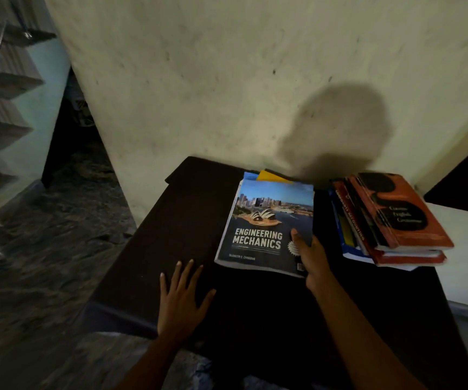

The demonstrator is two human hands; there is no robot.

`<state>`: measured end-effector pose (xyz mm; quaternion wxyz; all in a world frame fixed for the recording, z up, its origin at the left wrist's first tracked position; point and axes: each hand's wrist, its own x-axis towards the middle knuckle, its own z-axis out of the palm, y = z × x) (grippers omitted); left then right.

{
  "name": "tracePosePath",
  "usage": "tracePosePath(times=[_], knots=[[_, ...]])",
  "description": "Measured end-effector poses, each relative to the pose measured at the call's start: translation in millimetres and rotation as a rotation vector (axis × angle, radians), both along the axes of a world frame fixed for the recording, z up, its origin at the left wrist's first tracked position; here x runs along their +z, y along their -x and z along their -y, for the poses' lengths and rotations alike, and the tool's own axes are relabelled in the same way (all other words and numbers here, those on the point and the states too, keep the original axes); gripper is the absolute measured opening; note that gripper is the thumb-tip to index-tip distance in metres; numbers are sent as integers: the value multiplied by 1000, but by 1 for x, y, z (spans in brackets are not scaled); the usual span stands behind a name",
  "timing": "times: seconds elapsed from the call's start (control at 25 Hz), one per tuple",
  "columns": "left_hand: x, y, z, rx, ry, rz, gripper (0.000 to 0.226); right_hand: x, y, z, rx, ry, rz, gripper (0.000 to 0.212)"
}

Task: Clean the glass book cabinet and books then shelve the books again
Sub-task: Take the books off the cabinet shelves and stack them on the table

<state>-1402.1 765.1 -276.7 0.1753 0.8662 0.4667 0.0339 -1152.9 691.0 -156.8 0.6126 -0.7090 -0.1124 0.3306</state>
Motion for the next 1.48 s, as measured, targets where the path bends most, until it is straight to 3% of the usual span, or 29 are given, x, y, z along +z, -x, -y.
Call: tracePosePath(times=[0.16, 0.4, 0.68, 0.84, 1.04, 1.24, 1.32, 1.48], knots=[[2, -2, -2, 20, -36, -11, 78, -16, -28, -29, -55, 110, 85, 47], [5, -3, -2, 38, -65, 29, 84, -40, -33, -50, 44, 523, 529, 67], [6, 4, -3, -48, 23, 55, 83, -57, 29, 42, -120, 349, 380, 44], [23, 2, 21, -208, 232, 220, 52, -70, 68, 176, -195, 399, 102, 42], [65, -74, 141, -749, 419, 367, 43, -47, 115, 362, -418, 396, -8, 17], [76, -193, 322, -1332, 643, 257, 56, -49, 168, 537, -804, 416, -135, 14], [75, -231, 401, -1466, 676, 215, 63, -52, 184, 599, -939, 445, -156, 13], [83, -286, 578, -1587, 739, 151, 56, -43, 203, 729, -1166, 516, -164, 12]])
